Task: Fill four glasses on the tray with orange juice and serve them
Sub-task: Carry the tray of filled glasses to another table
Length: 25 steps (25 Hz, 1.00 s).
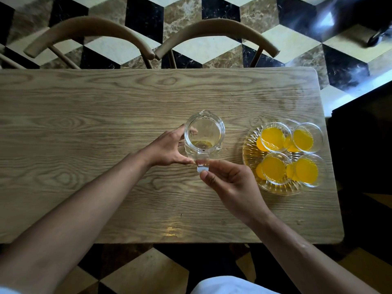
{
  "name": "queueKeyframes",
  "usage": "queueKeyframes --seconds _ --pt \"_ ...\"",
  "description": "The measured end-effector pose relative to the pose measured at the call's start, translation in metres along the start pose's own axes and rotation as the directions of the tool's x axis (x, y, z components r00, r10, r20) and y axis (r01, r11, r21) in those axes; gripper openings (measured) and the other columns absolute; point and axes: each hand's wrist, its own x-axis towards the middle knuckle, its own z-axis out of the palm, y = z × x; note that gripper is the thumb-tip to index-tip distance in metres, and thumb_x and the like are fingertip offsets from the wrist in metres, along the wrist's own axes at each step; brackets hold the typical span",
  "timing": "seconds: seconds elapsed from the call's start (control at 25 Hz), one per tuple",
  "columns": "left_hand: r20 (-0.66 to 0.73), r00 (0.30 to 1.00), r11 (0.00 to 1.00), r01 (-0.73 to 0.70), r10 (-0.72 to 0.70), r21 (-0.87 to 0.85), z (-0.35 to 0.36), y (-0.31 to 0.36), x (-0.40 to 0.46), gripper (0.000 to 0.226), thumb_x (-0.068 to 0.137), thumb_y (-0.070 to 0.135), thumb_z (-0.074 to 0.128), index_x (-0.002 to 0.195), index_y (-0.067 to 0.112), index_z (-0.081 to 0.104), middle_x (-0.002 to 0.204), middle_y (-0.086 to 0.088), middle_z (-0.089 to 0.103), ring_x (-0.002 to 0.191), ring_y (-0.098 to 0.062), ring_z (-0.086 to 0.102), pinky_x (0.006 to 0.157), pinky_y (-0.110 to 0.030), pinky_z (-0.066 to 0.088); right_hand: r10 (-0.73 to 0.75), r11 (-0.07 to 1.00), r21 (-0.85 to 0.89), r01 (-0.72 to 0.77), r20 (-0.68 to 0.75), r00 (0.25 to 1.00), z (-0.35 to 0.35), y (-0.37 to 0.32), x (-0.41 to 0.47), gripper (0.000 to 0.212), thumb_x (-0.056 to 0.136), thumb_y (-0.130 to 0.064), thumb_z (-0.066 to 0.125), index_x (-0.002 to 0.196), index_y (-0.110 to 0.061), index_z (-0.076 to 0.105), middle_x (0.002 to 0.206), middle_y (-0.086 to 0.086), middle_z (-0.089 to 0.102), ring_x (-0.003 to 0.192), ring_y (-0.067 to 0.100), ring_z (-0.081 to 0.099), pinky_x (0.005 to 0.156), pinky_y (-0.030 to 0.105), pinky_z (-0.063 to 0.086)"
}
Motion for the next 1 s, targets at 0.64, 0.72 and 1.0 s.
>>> queueKeyframes --seconds 0.64,0.72,1.0 --pt "-0.232 0.908 0.935 0.323 -0.349 -0.144 0.021 0.058 -0.074 0.093 0.082 0.024 0.089 0.159 0.017 0.036 0.158 -0.011 0.050 0.145 -0.020 0.049 0.119 -0.039 0.042 -0.021 0.940 -0.342 0.023 0.010 1.000 -0.083 0.007 -0.021 0.044 0.092 -0.032 0.074 0.132 -0.015 0.068 0.126 -0.002 0.073 0.112 0.010 0.070 0.099 0.036 0.057" --pt "-0.284 0.875 0.916 0.344 -0.392 -0.206 0.040 0.077 -0.089 0.091 0.086 0.020 0.087 0.160 0.011 0.034 0.159 -0.014 0.049 0.145 -0.022 0.049 0.119 -0.038 0.041 -0.037 0.931 -0.364 0.040 0.016 0.999 -0.100 0.006 -0.025 0.047 0.091 -0.032 0.074 0.134 -0.014 0.066 0.130 -0.001 0.071 0.117 0.009 0.067 0.101 0.029 0.054" --pt "-0.391 0.800 0.886 0.365 -0.455 -0.285 0.104 0.140 -0.129 0.078 0.089 0.019 0.083 0.155 0.009 0.042 0.153 -0.008 0.054 0.142 -0.020 0.051 0.119 -0.040 0.042 -0.133 0.897 -0.421 0.137 0.038 0.990 -0.163 0.002 -0.053 0.054 0.089 -0.040 0.075 0.136 -0.017 0.064 0.132 0.004 0.070 0.125 0.014 0.063 0.106 0.040 0.052"
